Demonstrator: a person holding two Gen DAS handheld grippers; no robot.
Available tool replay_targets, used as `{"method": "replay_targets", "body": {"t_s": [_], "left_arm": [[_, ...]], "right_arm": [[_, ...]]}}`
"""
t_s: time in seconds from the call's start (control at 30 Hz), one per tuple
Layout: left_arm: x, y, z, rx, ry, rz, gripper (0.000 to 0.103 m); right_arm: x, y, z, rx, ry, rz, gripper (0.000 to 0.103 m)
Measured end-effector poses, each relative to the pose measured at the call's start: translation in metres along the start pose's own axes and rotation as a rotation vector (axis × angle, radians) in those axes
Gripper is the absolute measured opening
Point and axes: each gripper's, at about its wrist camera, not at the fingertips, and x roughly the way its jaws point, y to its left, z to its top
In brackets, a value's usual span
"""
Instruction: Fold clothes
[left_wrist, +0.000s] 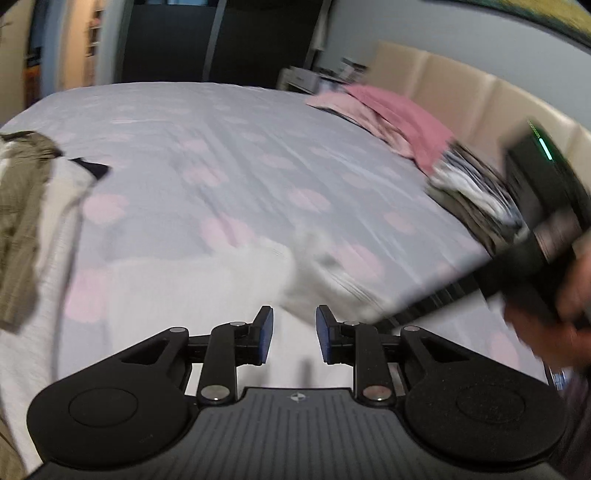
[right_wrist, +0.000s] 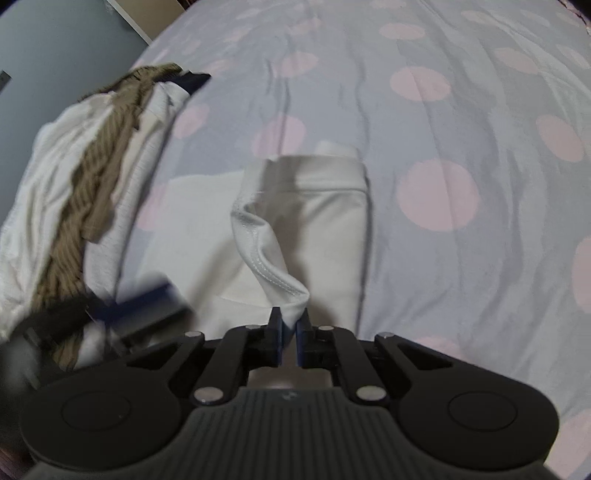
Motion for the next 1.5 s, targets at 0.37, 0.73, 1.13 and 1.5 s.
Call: {"method": "replay_targets", "body": {"t_s": [0.37, 0.73, 1.13, 1.5], "left_arm": [[0.055, 0.025, 0.024, 0.002, 0.137, 0.092, 0.022], [0.096, 0.020, 0.034, 0.051, 0.212, 0.076, 0.022], [0.081, 0.023, 0.034, -0.016, 0.146, 0.068, 0.000], [0.038, 0.067, 0.055, -0.068, 0.046, 0.211, 0.000]], "right_arm": [[0.010, 0.000, 0.004, -0.017, 0.033, -0.024, 0.008], [0.009, -0.008, 0.008, -0.008, 0.043, 0.011, 0.011], [0.027, 0.006, 0.010, -0.049, 0.078, -0.068, 0.012], [0.022, 0.007, 0.009, -0.053, 0.064, -0.073, 0.012]]}}
